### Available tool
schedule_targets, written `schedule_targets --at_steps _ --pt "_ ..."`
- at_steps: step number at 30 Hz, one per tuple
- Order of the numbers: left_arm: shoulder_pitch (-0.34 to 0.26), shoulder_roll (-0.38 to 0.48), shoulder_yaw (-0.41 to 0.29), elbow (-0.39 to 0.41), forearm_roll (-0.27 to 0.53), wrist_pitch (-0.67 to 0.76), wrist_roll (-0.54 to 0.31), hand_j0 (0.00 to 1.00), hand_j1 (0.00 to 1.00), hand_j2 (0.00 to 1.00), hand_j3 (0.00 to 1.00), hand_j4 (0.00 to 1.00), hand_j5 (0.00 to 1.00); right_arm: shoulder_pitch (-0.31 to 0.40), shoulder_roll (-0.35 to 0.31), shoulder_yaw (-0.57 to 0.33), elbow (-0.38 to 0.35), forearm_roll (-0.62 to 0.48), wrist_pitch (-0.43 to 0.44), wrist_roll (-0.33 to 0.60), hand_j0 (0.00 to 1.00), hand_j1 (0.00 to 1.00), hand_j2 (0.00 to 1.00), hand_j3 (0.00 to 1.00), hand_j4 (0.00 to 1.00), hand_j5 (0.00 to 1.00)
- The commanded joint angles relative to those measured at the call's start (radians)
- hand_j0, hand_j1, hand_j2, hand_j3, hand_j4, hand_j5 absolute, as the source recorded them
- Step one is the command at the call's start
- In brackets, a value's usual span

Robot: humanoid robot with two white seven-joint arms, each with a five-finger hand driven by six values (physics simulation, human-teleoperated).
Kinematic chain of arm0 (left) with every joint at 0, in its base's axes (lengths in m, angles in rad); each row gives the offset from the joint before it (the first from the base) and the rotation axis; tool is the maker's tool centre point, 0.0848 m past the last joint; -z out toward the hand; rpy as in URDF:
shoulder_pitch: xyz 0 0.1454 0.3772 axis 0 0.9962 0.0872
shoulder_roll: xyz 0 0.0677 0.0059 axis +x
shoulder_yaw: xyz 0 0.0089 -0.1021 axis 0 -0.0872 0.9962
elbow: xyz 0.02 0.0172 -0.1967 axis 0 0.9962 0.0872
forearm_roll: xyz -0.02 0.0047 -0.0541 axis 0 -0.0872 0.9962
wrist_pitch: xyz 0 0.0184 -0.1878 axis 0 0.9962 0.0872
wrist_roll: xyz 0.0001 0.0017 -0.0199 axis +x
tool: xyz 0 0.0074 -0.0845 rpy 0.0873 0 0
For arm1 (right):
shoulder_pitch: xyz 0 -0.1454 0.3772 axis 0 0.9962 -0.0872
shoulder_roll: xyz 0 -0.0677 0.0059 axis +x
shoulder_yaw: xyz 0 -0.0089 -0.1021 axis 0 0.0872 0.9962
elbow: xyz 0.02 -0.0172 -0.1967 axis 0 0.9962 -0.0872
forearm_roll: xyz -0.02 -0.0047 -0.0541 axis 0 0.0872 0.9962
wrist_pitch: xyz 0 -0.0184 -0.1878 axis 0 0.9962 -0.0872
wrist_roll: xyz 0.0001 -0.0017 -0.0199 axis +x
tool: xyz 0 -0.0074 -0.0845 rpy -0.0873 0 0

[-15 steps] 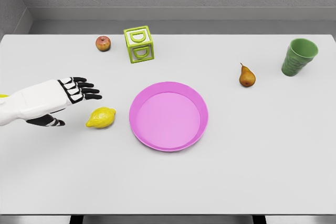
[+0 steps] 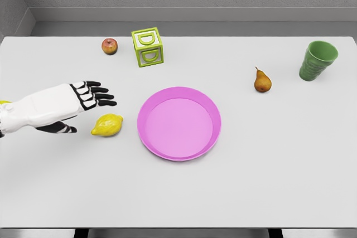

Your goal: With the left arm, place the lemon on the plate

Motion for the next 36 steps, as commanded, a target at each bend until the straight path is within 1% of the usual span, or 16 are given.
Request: schedule_targets --at_steps 1,3,4,5,6,12,15,17,18,19,22,23,24,27,30,36 --pt "-0.002 -0.011 -0.032 -0.002 -0.002 0.001 -0.005 1.0 1.0 1.0 1.0 1.0 1.0 0.0 0.0 0.0 -0.001 0.001 0.0 0.0 1.0 1.0 1.0 1.0 1.0 1.0" --pt "-0.005 -0.014 -0.035 -0.002 -0.028 0.001 -0.011 1.0 1.0 1.0 1.0 1.0 1.0 0.0 0.0 0.0 0.0 0.001 0.0 0.0 1.0 1.0 1.0 1.0 1.0 1.0" --pt "-0.008 -0.032 -0.035 -0.002 -0.038 0.001 -0.034 1.0 1.0 1.0 1.0 1.0 1.0 0.0 0.0 0.0 0.0 0.001 0.0 0.0 1.0 1.0 1.0 1.0 1.0 1.0" --pt "-0.008 -0.037 -0.037 -0.002 -0.038 0.001 -0.09 1.0 1.0 1.0 1.0 1.0 1.0 0.0 0.0 0.0 0.0 -0.001 0.0 0.0 1.0 1.0 1.0 1.0 1.0 1.0" --pt "-0.008 -0.037 -0.041 0.0 -0.038 0.001 -0.103 1.0 1.0 1.0 1.0 1.0 1.0 0.0 0.0 0.0 -0.001 -0.001 0.0 0.0 1.0 1.0 1.0 1.0 1.0 1.0" --pt "-0.017 -0.04 -0.041 0.009 -0.034 0.001 -0.101 1.0 1.0 1.0 1.0 1.0 1.0 0.0 0.0 0.0 0.0 -0.001 0.0 0.0 1.0 1.0 1.0 1.0 1.0 1.0" --pt "-0.018 -0.04 -0.041 0.023 -0.025 0.001 -0.101 1.0 1.0 1.0 1.0 1.0 1.0 0.0 0.0 0.0 0.0 0.001 0.0 0.0 1.0 1.0 1.0 1.0 1.0 1.0" --pt "-0.032 -0.041 -0.041 0.039 -0.026 0.001 -0.109 1.0 1.0 1.0 1.0 1.0 1.0 0.0 0.0 0.0 0.0 -0.001 0.0 0.0 1.0 1.0 1.0 1.0 1.0 1.0" --pt "-0.032 -0.045 -0.041 0.039 -0.034 0.001 -0.144 1.0 1.0 1.0 1.0 1.0 1.0 0.0 0.0 0.0 0.0 0.001 0.0 0.0 1.0 1.0 1.0 1.0 1.0 1.0" --pt "-0.041 -0.069 -0.041 0.039 -0.043 0.001 -0.17 1.0 1.0 1.0 1.0 1.0 1.0 0.0 0.0 0.0 0.0 -0.001 0.0 0.0 1.0 1.0 1.0 1.0 1.0 1.0" --pt "-0.048 -0.089 -0.041 0.052 -0.063 0.001 -0.17 1.0 1.0 1.0 1.0 1.0 1.0 0.0 0.0 0.0 0.0 -0.001 0.0 0.0 1.0 1.0 1.0 1.0 1.0 1.0" --pt "-0.067 -0.097 -0.043 0.064 -0.065 0.001 -0.172 1.0 1.0 1.0 1.0 1.0 1.0 0.0 0.0 0.0 0.0 -0.001 0.0 0.0 1.0 1.0 1.0 1.0 1.0 1.0" --pt "-0.071 -0.106 -0.046 0.067 -0.065 0.001 -0.173 1.0 1.0 1.0 1.0 1.0 1.0 0.0 0.0 0.0 0.0 -0.001 0.0 0.0 1.0 1.0 1.0 1.0 1.0 1.0" --pt "-0.087 -0.144 -0.049 0.108 -0.095 0.001 -0.173 1.0 1.0 1.0 1.0 1.0 1.0 0.0 0.0 0.0 0.0 -0.001 0.0 0.0 1.0 1.0 1.0 1.0 1.0 1.0" --pt "-0.097 -0.147 -0.061 0.13 -0.095 0.001 -0.172 1.0 1.0 1.0 1.0 1.0 1.0 0.0 0.0 0.0 0.0 0.001 0.0 0.0 1.0 1.0 1.0 1.0 1.0 1.0" --pt "-0.094 -0.149 -0.063 0.127 -0.095 0.001 -0.173 1.0 1.0 1.0 1.0 1.0 1.0 0.0 0.0 0.0 0.0 -0.001 0.0 0.0 1.0 1.0 1.0 1.0 1.0 1.0"
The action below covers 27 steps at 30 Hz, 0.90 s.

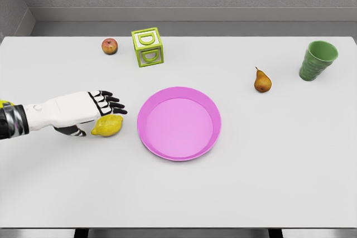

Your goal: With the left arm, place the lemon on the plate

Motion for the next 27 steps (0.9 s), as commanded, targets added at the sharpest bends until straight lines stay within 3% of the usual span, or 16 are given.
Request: schedule_targets --at_steps 1,5,8,27 --pt "0.0 0.001 -0.001 0.002 0.009 0.002 0.0 1.0 1.0 1.0 1.0 1.0 1.0 0.0 0.0 0.0 0.0 -0.001 0.0 0.0 1.0 1.0 1.0 1.0 1.0 1.0" --pt "-0.002 0.0 -0.004 0.002 0.005 0.002 -0.001 1.0 1.0 1.0 1.0 1.0 1.0 0.0 0.0 0.0 0.0 -0.001 0.0 0.0 1.0 1.0 1.0 1.0 1.0 1.0" --pt "-0.023 0.0 -0.057 0.002 -0.008 0.002 0.0 1.0 1.0 1.0 1.0 1.0 1.0 0.0 0.0 0.0 0.0 -0.001 0.0 0.0 1.0 1.0 1.0 1.0 1.0 1.0" --pt "-0.038 -0.006 -0.059 0.013 -0.029 0.002 0.007 1.0 1.0 1.0 1.0 1.0 1.0 0.0 0.0 0.0 0.0 -0.001 0.0 0.0 1.0 1.0 1.0 1.0 1.0 1.0"
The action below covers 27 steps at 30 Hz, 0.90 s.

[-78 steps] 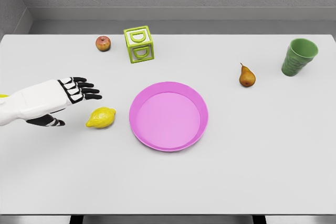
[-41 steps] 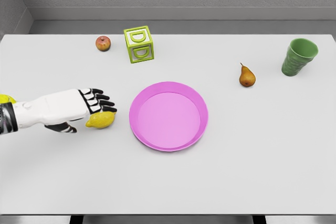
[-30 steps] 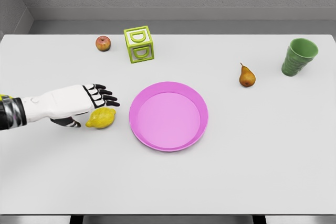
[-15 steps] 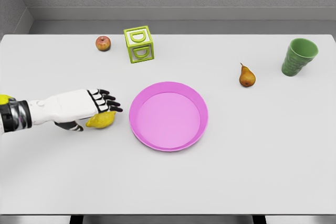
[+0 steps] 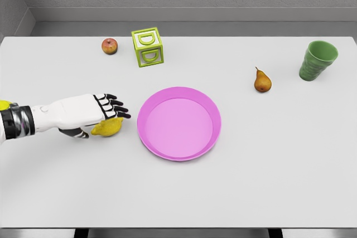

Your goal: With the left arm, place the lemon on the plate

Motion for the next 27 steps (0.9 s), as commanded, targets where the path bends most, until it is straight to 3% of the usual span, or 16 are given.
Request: schedule_targets --at_steps 1,27 --pt "0.0 -0.002 0.001 0.006 0.003 0.001 0.001 1.0 1.0 1.0 1.0 1.0 1.0 0.0 0.0 0.0 0.0 0.001 0.0 0.0 1.0 1.0 1.0 1.0 1.0 1.0" --pt "-0.003 -0.032 -0.016 0.03 0.0 0.001 0.003 1.0 1.0 1.0 1.0 1.0 1.0 0.0 0.0 0.0 0.0 0.0 0.0 0.0 1.0 1.0 1.0 1.0 1.0 1.0"
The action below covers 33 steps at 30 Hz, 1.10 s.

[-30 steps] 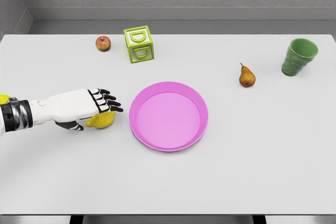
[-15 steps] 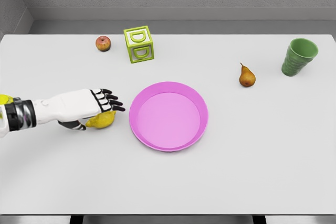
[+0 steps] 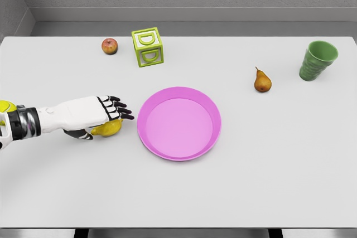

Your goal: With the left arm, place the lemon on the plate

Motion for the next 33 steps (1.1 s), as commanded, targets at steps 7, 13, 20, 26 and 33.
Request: schedule_targets --at_steps 7,13,20,26,33 --pt "0.002 0.002 0.0 0.0 0.009 0.002 0.001 1.0 1.0 1.0 1.0 1.0 1.0 0.0 0.0 0.0 0.0 -0.001 0.0 0.0 1.0 1.0 1.0 1.0 1.0 1.0" --pt "0.002 0.002 0.0 0.005 0.009 0.002 0.002 1.0 1.0 1.0 1.0 1.0 1.0 0.0 0.0 0.0 0.0 -0.001 0.0 0.0 1.0 1.0 1.0 1.0 1.0 1.0" --pt "0.002 -0.001 0.0 0.015 0.007 0.002 0.004 1.0 1.0 1.0 1.0 1.0 1.0 0.0 0.0 0.0 0.0 0.001 0.0 0.0 1.0 1.0 1.0 1.0 1.0 1.0" --pt "0.0 -0.001 -0.024 0.014 0.009 0.002 0.004 1.0 1.0 1.0 1.0 1.0 1.0 0.0 0.0 0.0 0.0 0.001 0.0 0.0 1.0 1.0 1.0 1.0 1.0 1.0" --pt "0.0 0.0 -0.024 0.015 0.011 0.002 0.005 1.0 1.0 1.0 1.0 1.0 1.0 0.0 0.0 0.0 0.0 -0.001 0.0 0.0 1.0 1.0 1.0 1.0 1.0 1.0"
